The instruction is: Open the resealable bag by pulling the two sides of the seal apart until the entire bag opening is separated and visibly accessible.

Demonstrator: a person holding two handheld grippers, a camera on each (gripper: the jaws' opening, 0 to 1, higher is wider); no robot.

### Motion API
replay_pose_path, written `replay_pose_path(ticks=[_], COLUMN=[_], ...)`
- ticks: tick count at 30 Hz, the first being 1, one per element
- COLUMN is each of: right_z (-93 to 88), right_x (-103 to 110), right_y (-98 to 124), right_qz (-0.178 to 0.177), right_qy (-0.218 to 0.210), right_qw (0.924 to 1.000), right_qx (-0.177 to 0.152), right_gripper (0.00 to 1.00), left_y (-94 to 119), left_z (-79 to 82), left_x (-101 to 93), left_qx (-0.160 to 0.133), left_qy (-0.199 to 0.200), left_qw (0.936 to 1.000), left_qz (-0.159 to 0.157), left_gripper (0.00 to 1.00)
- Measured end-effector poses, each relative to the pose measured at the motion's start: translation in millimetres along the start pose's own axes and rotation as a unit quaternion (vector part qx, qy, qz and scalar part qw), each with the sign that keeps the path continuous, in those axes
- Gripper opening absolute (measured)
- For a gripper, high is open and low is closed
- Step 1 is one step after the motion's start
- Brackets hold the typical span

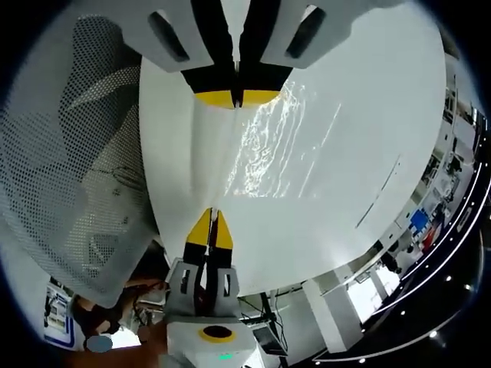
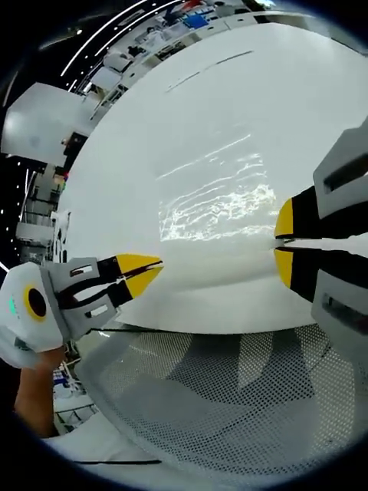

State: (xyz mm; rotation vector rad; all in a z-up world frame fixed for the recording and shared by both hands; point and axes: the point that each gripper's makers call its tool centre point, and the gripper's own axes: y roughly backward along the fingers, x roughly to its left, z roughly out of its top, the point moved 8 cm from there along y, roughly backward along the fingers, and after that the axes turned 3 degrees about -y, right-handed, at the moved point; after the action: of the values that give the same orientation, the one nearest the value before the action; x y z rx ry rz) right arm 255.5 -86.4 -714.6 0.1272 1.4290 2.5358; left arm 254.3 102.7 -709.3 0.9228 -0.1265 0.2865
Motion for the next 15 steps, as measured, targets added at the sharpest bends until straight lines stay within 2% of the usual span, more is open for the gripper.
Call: replay_pose_path(ticks=[15], right_z=[-3.0], right_x=[3.1], right_y=[-0.4], right_qz=[0.003], right_qy=[0.016], right_qw=[0.9996], right_qx=[0.023], right_gripper=[0.0], left_y=[-1.5], left_z=[5.7], left_x=[-1.9], left_qx=[0.0], left_qy=[-0.018], left_qw=[0.9998], left_qz=[-0.004], left_gripper=[0.0])
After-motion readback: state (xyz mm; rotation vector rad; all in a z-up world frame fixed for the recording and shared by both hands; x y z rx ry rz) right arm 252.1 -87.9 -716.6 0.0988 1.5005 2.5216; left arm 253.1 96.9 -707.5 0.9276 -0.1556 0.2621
